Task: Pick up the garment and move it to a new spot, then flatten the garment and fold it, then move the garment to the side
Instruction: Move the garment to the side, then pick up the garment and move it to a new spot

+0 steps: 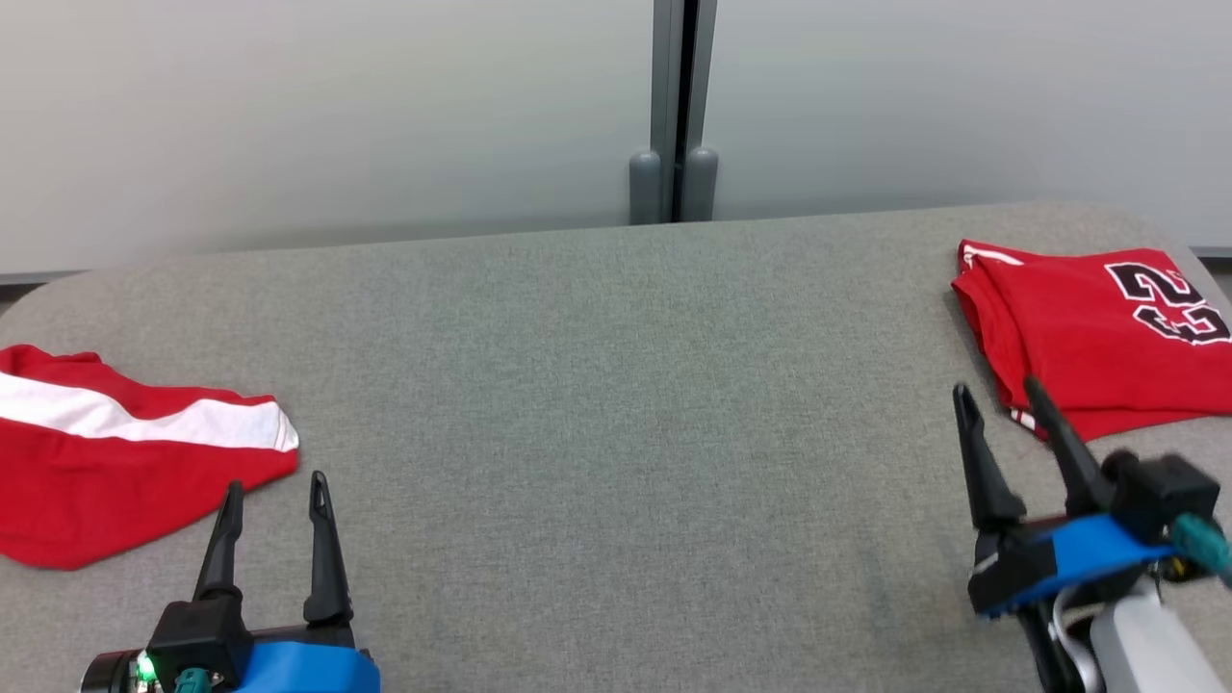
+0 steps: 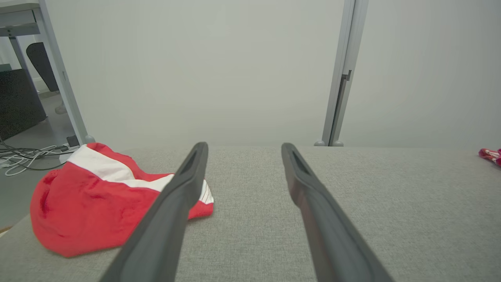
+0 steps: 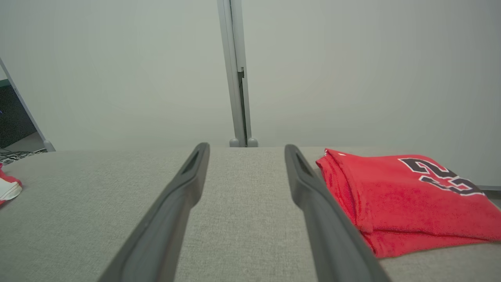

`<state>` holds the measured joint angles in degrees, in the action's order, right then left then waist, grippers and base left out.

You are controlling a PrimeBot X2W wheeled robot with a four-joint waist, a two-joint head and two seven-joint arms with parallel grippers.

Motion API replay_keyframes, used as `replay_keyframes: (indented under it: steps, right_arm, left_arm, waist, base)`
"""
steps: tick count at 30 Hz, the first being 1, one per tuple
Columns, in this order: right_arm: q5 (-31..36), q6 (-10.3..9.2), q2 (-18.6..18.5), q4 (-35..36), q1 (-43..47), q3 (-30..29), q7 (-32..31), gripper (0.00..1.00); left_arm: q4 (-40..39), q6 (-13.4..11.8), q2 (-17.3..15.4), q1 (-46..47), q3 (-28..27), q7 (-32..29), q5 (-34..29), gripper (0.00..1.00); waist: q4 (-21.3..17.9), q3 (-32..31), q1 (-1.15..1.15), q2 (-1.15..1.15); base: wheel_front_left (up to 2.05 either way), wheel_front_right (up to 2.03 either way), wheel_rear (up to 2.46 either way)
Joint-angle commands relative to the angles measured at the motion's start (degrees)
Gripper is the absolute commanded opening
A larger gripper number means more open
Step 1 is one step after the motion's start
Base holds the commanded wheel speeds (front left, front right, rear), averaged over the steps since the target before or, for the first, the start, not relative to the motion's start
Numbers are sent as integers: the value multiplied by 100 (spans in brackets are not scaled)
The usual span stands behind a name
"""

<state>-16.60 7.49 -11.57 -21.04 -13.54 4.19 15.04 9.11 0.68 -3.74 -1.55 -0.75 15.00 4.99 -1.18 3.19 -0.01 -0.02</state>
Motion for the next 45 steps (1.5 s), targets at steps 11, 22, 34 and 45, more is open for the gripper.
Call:
replay_keyframes:
  steps: [11,22,34,45]
  right_arm:
    - [335,1,595,595,1156,-283,18,100]
    - [462,1,774,725,1311,-308,18,100]
    - [490,1,814,698,1325,-339,17,100]
    - [445,1,839,659,1329,-180,17,100]
  left_arm:
    - [212,118,48,-242,-27,24,-31,100]
    - [289,168,69,-207,-102,23,-54,100]
    - [272,176,77,-187,-174,23,-72,100]
    - [263,175,79,-117,-305,24,-106,100]
  waist:
    - [99,-336,1,2]
    - [132,-351,1,2]
    - [170,-360,1,2]
    - [472,-327,1,2]
  base:
    - [0,0,0]
    - [0,0,0]
    - [0,0,0]
    - [0,0,0]
